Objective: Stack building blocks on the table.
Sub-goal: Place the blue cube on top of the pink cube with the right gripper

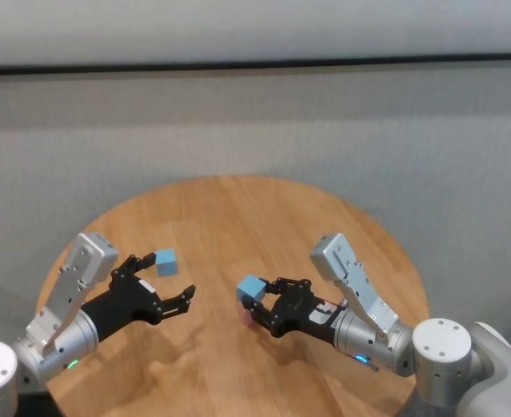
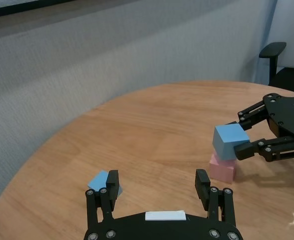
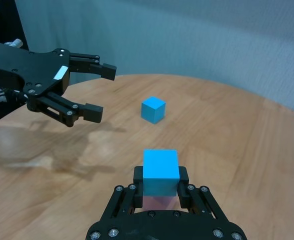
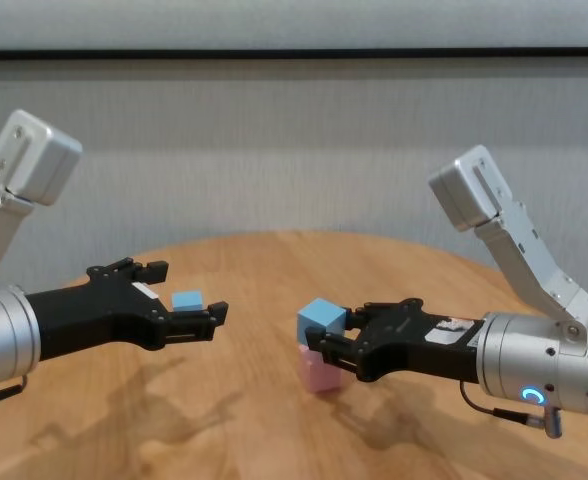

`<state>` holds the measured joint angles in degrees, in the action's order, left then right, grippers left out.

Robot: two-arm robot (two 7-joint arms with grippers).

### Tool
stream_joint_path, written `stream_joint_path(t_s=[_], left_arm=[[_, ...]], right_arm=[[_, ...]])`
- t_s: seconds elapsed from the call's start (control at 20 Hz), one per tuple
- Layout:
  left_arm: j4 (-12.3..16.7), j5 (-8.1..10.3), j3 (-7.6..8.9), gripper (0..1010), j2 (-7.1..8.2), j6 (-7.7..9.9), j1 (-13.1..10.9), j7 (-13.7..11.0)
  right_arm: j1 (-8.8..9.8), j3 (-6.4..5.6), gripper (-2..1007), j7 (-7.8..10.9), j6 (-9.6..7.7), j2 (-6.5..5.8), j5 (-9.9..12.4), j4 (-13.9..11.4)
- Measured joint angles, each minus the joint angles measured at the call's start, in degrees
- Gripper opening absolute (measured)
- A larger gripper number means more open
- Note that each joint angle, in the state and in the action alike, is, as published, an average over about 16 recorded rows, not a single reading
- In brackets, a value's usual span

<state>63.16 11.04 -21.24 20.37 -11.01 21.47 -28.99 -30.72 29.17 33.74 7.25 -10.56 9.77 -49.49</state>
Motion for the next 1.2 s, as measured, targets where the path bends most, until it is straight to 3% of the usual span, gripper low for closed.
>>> stream_joint_path(t_s=[0.6, 1.2], left_arm=[[0.0, 0.00, 0.00, 1000, 0.00, 0.00, 0.0, 0.0], [0.0, 0.00, 0.00, 1000, 0.00, 0.00, 0.0, 0.0]], right_arm=[[0.38, 0.73, 368, -0.19, -0.80, -0.53, 0.2, -0.7], [-0.03, 0.96, 368, -0.28, -0.58, -0.25, 0.4, 0.4]])
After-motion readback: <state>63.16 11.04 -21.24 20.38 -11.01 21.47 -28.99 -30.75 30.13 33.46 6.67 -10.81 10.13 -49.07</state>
